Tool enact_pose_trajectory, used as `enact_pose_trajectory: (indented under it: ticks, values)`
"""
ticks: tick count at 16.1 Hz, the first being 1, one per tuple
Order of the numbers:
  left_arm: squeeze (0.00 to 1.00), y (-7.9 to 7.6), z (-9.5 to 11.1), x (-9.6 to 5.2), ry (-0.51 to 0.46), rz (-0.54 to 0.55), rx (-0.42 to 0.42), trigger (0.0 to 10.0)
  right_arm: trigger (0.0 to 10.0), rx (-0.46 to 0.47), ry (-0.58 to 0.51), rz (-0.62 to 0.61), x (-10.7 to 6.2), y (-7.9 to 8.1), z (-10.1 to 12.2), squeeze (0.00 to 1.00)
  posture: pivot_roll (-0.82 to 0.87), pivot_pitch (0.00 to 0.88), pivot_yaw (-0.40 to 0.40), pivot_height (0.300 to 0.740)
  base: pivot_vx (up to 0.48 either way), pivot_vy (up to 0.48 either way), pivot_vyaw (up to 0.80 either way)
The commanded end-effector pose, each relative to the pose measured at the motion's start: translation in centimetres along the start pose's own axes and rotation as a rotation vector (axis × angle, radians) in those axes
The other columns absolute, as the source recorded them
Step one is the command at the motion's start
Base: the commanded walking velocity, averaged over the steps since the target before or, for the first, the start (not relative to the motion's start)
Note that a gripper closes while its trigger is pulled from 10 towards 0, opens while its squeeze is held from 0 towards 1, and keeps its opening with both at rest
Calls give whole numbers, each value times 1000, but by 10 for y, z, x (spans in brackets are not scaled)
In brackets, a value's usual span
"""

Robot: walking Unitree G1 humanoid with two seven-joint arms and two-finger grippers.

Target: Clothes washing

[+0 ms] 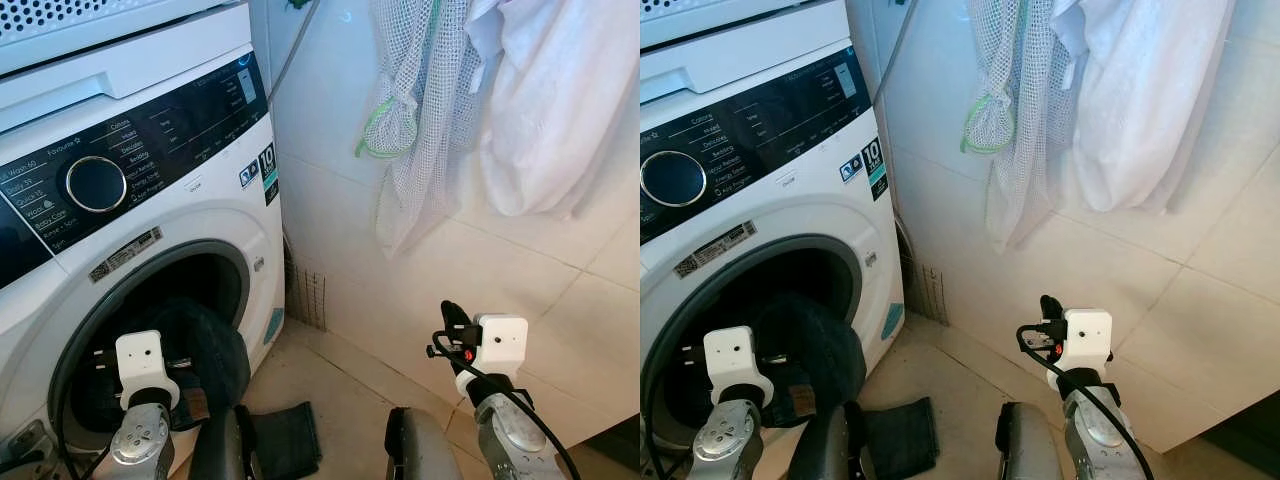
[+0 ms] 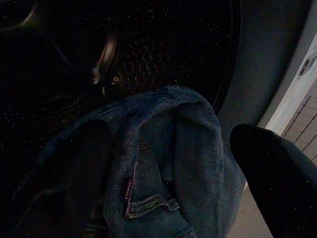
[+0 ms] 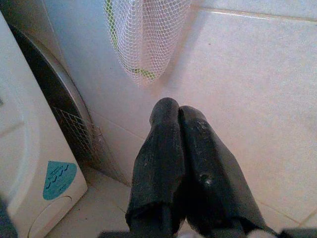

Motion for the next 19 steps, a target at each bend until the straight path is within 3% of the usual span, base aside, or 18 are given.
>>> enact_pose_trajectory:
  ticks: [1,2,3,4,5,18,19]
  values:
    - [0,3,7,0,-28,12,-10,10000,10000,-1,2,-2,-1,-2,-1,0,22,257,34,544,0,0,0]
    - [0,3,7,0,-28,12,-10,10000,10000,-1,2,-2,-1,-2,-1,0,22,257,34,544,0,0,0]
    - [0,3,7,1,-29,12,-11,10000,10000,-1,1,-1,0,-1,-1,0,22,0,0,544,0,0,0]
    - [0,2,-21,-3,58,-4,0,10000,10000,32,50,-39,0,-6,-28,0,18,0,0,554,0,0,0]
    - [0,1,-33,-6,95,-12,5,10000,10000,46,72,-54,-2,-7,-40,0,18,0,0,564,0,0,0]
    - [0,0,-37,-6,92,-22,0,10000,10000,45,63,-62,0,-8,-47,0,29,0,0,703,0,0,0]
    - [0,-1,-36,-7,90,-27,-4,10000,10000,49,64,-62,0,-8,-47,0,31,246,44,703,0,0,0]
Point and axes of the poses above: a point about 5 cm out from each wrist's last joint towards the gripper, its own x axis pointing out of the wrist towards the gripper, its own z axis along the axis of the wrist's last joint, y = z × x, the point moved 6 cm from there along x, pointing out of the wrist towards the gripper, and after that the axes turned 5 degrees about -x, right-handed, at the moved point
